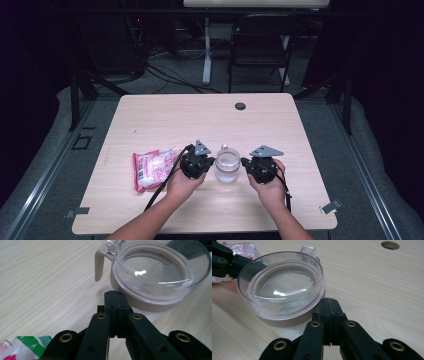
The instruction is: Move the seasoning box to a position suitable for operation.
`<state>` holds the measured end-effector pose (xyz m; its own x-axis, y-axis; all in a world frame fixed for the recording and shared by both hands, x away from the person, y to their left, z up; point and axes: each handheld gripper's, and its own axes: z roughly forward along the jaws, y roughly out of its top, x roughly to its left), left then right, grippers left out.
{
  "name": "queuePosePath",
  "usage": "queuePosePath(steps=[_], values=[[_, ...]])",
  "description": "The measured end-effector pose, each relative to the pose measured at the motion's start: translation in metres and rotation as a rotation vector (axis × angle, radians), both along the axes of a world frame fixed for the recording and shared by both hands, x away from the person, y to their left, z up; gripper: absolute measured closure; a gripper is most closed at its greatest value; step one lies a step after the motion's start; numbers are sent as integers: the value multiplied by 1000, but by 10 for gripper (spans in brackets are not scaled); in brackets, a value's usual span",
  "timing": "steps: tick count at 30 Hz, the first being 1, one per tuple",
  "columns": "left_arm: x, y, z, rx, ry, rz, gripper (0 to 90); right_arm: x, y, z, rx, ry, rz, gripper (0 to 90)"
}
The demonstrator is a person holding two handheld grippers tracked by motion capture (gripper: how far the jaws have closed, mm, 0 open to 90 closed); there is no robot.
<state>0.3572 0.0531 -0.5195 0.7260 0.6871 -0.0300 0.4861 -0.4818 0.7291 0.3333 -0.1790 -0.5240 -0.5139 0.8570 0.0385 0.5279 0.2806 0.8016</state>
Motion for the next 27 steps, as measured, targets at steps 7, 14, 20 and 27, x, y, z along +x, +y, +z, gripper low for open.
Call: queuePosePath(steps=[7, 14, 20, 27], values=[[-12, 4, -2, -23, -3, -45, 900, -19, 2, -1, 14, -3, -41, 900], [-17, 12, -4, -51, 7, -61, 900, -41, 7, 0, -1, -2, -13, 900], [-20, 19, -3, -41, -10, -39, 873, -51, 8, 0, 1, 24, 86, 900], [-40, 41, 3, -57, -11, -53, 892, -37, 1, 0, -22, -9, 106, 900]])
